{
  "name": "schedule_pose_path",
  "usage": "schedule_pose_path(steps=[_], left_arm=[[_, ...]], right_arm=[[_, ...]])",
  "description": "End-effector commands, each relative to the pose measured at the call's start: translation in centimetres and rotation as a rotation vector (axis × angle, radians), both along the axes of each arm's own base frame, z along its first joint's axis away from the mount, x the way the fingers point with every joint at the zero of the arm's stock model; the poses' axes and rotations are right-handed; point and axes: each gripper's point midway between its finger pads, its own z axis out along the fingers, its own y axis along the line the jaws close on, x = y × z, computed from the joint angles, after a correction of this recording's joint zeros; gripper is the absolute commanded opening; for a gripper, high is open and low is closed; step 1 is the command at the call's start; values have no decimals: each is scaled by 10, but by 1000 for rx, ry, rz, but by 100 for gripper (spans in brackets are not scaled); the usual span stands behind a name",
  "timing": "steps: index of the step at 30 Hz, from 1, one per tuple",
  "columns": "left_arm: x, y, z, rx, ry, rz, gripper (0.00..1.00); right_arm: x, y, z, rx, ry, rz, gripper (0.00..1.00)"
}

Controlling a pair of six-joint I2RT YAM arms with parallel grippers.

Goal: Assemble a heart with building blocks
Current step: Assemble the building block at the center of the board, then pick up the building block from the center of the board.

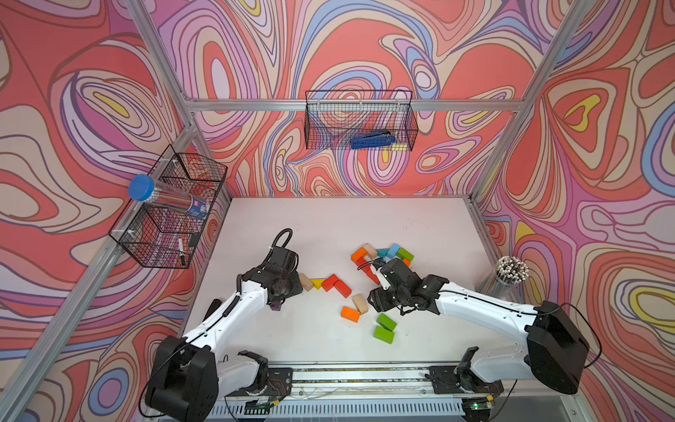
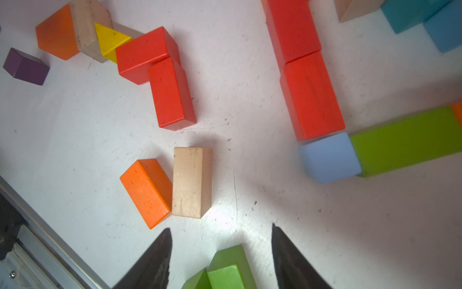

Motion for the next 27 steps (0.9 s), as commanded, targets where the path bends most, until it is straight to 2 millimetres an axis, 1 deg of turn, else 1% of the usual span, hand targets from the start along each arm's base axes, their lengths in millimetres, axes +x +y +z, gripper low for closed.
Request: schedule_pose_path(steps=[1,4,7,11,15,21,23,27], left_arm=[[-14,-12,19,-55,-2,-119,48],[-13,-23,44,-104,-62,-189,49],[-14,-17,66,-62,-107,-220,51],[-14,-12,87,3,-162,-289,53],[-13,-6,93,58,-207,-323,55],[-11,-6,102,68,-255,-349,56],[-11,-5,102,74,-256,-346,56],[-11,-7,100,69,-245,-353,56]], right_arm=[[0,4,0,21,21,-44,63],[2,14,-5,19,21,-60,62],[7,22,-10,5,15,-86,59],[14,33,-16,10,19,-103,57],[15,47,-22,4,28,-85,57],[14,53,-35,-25,48,-71,57],[13,52,-39,-45,50,-74,57],[12,42,-51,-109,50,-93,54]])
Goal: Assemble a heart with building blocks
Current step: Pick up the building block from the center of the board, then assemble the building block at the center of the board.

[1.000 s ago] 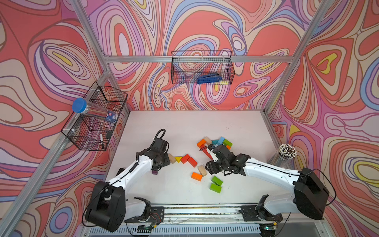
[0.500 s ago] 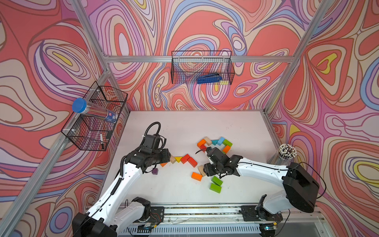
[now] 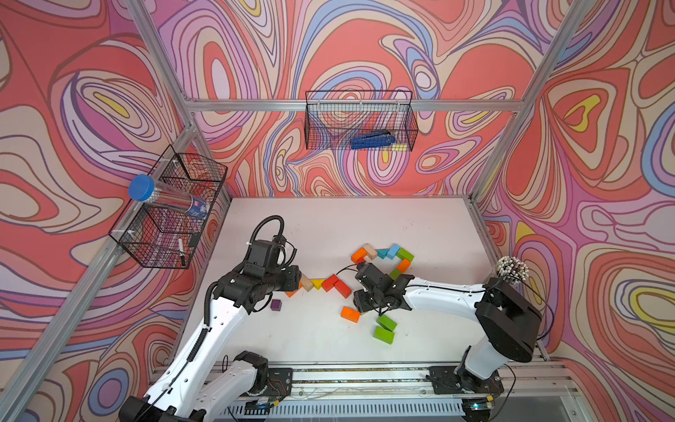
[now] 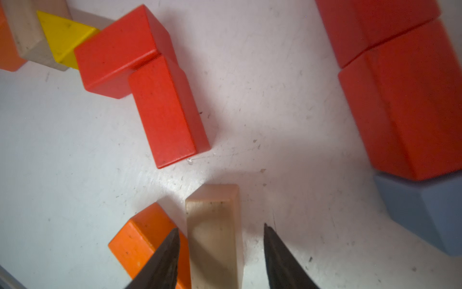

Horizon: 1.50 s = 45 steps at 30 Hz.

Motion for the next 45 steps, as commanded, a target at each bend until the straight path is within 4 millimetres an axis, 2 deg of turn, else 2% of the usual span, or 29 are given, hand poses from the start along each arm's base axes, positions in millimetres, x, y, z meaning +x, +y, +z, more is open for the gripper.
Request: schedule_pose_path(steps=[1,5,9,12,15,18,25,28,32,33,39,45], left_arm=[[-4,5,-1,29,13,-11,56],[-4,6,-1,35,8,-3,56],[-3,8,-4,35,24,24,57],[-1,10,-9,34,53,43,62],[1,15,-12,25,74,70,65],[7,24,-18,-8,110,114,66],[20,56,-48,-68,306,261,65],[28,59,-62,-128,373,286,65],[40,74,-79,-39,428,315,64],[42,76,-83,-33,444,321,64],[50,89,-110,29,573,344,56],[44,86,-128,14,647,336,54]], right_arm=[[3,-6,-5,-51,-16,-20,53],[2,-9,-9,-76,-16,-14,50],[5,-9,-5,-75,-34,-3,37],[5,-8,0,-79,-45,15,30],[6,-11,10,-86,-67,31,29],[7,-5,27,-59,-87,60,28],[2,36,60,12,-128,161,27],[0,60,65,20,-141,203,26],[-2,92,69,25,-153,261,27],[-3,101,59,11,-141,275,26],[-4,144,38,13,-103,297,26],[-5,168,22,15,-75,287,26]])
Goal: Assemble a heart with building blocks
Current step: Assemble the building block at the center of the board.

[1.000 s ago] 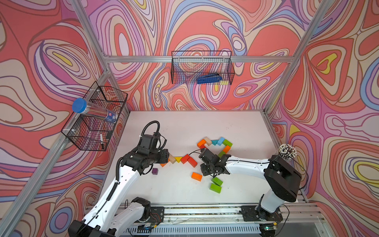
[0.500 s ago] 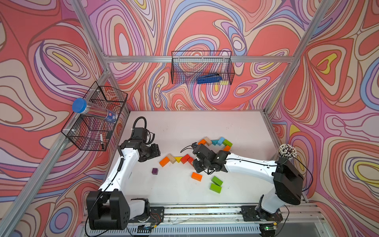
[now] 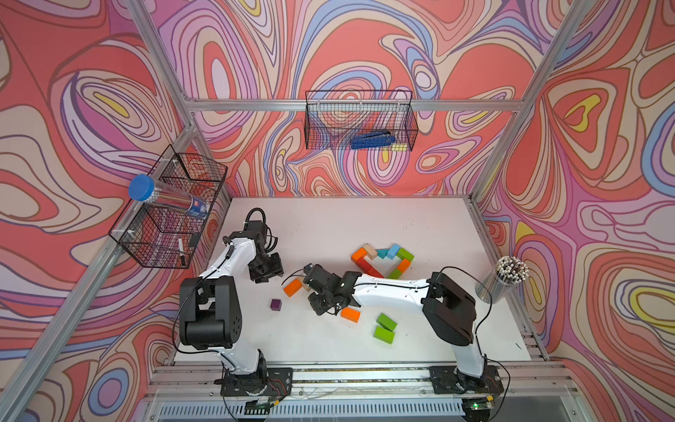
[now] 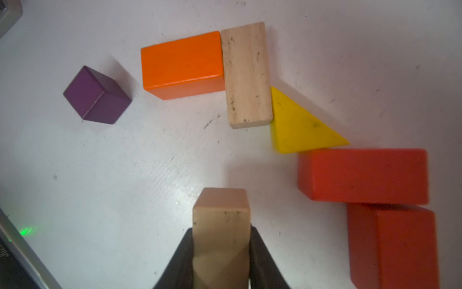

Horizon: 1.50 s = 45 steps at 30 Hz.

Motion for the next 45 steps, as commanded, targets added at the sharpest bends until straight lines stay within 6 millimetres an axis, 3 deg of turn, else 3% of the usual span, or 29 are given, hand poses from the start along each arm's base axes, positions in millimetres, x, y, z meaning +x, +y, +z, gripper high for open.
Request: schedule_pose_path(steps=[1,15,19,24,30,35,39,45], left_arm=[[-12,0,-5,-11,66,-11,55],[-16,-5,-14,-43,99,-18,55],[-15,-9,-13,-63,96,-27,55],[-16,-11,-14,-75,97,-29,55],[-16,-11,-14,-74,98,-24,55],[-17,-10,-14,-73,96,-23,55],[-16,-12,-14,-80,94,-24,55],[-17,-9,-17,-57,105,-22,54]], right_arm=[[0,15,5,22,7,-10,25],[-2,41,-19,2,24,18,34],[-2,45,-20,13,28,12,48],[0,45,-6,44,4,14,62],[-16,31,15,102,0,69,57],[-33,9,18,111,5,107,54],[-39,-6,10,82,13,107,47],[-37,-3,-4,45,17,115,34]])
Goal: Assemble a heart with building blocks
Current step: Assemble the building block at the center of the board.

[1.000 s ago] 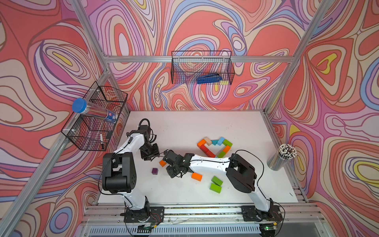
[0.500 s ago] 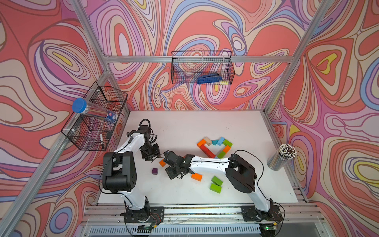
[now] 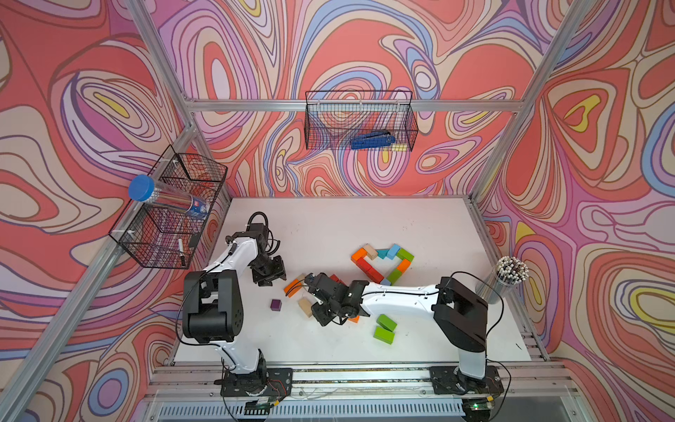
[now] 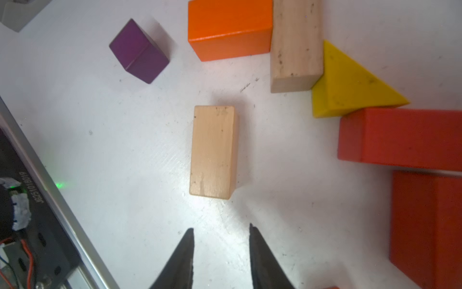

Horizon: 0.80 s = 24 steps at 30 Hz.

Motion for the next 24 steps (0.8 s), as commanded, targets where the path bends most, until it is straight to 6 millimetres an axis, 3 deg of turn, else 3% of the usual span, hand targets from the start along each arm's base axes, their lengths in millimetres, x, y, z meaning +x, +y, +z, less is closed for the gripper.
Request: schedule_pose_path(steps=[1,17,24], left_arm=[[-14,2,-8,9,62,-8,54],[-16,3,-11,30,76,-11,54],[-15,2,-11,27,75,-12,54]], right_arm=[[0,6,-10,-17,-7,20,34],[7,22,-23,-52,-22,63,28],[3,28,-14,-13,-18,98,32]])
